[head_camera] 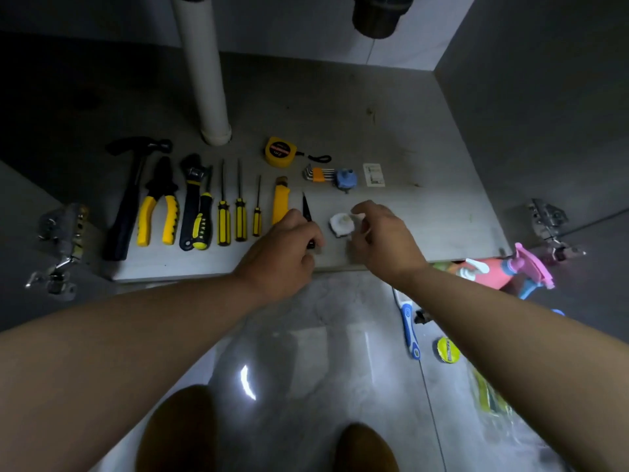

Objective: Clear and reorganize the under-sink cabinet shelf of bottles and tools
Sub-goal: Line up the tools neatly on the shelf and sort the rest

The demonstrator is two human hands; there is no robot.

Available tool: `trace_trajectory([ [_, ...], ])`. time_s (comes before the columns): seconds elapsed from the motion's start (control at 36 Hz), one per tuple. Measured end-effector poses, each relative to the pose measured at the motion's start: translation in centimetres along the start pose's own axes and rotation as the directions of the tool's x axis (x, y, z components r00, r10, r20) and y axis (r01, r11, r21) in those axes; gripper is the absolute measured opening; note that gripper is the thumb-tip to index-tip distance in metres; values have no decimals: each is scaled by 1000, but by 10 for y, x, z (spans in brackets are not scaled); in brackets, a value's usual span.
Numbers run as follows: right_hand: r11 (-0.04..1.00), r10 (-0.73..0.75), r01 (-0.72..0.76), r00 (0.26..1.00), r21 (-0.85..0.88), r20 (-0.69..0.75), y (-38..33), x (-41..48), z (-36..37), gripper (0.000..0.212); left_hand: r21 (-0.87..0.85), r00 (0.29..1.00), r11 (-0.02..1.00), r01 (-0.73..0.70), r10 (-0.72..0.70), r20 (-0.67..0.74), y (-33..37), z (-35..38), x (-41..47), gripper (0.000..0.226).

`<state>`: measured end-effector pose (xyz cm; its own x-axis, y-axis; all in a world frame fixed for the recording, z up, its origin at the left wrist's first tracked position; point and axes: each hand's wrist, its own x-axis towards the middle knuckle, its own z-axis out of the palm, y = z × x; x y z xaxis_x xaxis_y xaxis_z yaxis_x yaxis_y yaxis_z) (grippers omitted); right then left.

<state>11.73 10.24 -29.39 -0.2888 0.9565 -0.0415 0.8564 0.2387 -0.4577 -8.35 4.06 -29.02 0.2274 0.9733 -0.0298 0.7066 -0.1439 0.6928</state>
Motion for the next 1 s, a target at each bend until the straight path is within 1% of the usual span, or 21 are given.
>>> trace_trajectory([
  [0.08,998,5,-4,1000,-68,12,23,-20,-15,25,71,994,992,-104,102,34,9,4,-1,23],
  [0.14,992,25,-17,998,-127,63,44,-39,-21,15,133,982,975,-179,170,78,14,8,-2,26],
  [0.19,981,110,-90,988,-170,112,66,-62,-20,13,201,963,944,-260,238,124,18,13,-2,33],
  [0.25,959,252,-224,953,-173,166,86,-87,-12,13,278,946,911,-305,255,200,21,20,-2,44],
  [0.31,914,390,-344,889,-213,239,101,-108,3,13,356,924,876,-326,214,317,22,30,-2,59],
  [0.36,855,515,-457,808,-246,287,111,-122,22,16,405,900,860,-309,127,416,22,40,-2,71],
  [0.42,801,598,-545,742,-249,302,115,-129,39,26,431,885,860,-272,48,462,24,49,-1,79],
  [0.5,753,659,-621,705,-220,262,117,-129,59,45,462,879,858,-224,-27,476,28,57,1,86],
  [0.56,727,687,-654,692,-209,223,118,-126,69,61,492,880,842,-222,-44,472,30,60,2,87],
  [0.58,721,693,-658,689,-217,213,118,-125,73,65,507,881,832,-224,-50,471,30,61,2,88],
  [0.64,720,694,-654,692,-231,202,120,-123,78,67,531,876,816,-227,-67,478,32,62,1,88],
  [0.69,716,697,-658,693,-234,185,122,-122,81,59,537,861,810,-236,-82,502,33,62,2,89],
  [0.81,707,707,-678,686,-199,173,120,-121,81,34,530,837,815,-234,-108,536,37,60,9,92],
  [0.86,720,694,-676,697,-158,182,115,-124,78,32,525,827,820,-228,-122,549,39,59,10,93],
  [0.92,740,669,-666,715,-93,205,107,-130,75,31,535,815,812,-234,-136,563,39,59,9,93],
  [1.0,755,622,-651,751,85,224,96,-143,67,26,547,815,800,-245,-137,564,37,58,9,92],
])
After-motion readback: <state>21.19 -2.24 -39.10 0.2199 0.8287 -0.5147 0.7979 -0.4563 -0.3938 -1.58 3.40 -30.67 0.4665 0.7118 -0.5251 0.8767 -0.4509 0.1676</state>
